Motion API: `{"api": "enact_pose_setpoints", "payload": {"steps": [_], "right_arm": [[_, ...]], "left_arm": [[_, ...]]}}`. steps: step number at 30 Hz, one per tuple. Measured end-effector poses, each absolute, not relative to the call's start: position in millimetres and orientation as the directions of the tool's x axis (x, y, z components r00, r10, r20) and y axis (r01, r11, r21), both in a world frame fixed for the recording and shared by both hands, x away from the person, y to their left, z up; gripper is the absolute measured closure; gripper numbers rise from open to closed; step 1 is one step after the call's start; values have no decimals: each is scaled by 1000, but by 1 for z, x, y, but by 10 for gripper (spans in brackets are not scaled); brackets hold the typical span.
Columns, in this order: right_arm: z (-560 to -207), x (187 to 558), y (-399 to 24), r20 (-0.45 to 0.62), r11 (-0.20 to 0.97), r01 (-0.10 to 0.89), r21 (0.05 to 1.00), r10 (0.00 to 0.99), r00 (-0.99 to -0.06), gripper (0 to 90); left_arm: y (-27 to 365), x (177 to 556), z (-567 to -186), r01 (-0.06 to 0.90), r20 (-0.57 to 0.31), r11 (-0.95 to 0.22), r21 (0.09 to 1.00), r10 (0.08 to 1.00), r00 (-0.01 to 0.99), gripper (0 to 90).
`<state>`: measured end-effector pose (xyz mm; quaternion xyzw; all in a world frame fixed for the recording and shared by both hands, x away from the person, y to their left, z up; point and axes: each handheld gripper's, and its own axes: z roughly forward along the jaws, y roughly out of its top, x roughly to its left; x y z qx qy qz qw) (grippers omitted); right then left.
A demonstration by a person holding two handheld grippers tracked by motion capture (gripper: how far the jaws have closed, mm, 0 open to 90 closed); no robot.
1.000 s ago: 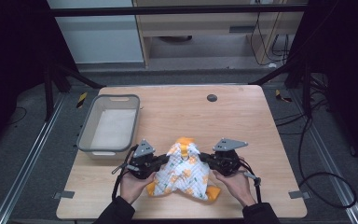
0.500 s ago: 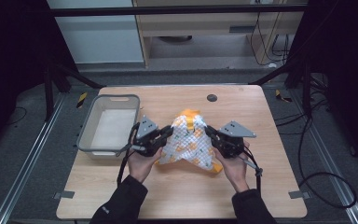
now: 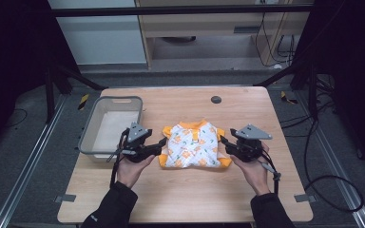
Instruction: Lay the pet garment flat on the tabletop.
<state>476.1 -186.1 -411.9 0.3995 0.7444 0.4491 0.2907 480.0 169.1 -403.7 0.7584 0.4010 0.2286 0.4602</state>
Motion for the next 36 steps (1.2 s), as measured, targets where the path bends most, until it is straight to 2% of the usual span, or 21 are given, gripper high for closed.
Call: {"api": "enact_pose_setpoints", "payload": {"steps": [8,14,21,28,32,36], "right_arm": [[-423,448,-203,-31,277,363,890,830,-557,398],[-449,439,-202,1,297,406,864,806,-592,416],[-476,445,-196,21,339,468,816,791,-611,465],[-486,449,-183,10,388,460,798,756,-655,516],[-491,453,-174,-12,420,454,786,744,-668,564],[-491,456,-170,-20,436,462,772,744,-668,714]], "left_arm": [[179,458,-431,447,-20,-316,837,799,601,320],[176,457,-455,480,-19,-361,800,784,620,336],[168,458,-473,485,15,-414,770,772,636,349],[157,463,-484,480,41,-475,738,740,671,385],[155,465,-488,487,27,-483,728,729,684,480],[152,466,-489,508,7,-482,714,731,682,608]]}}
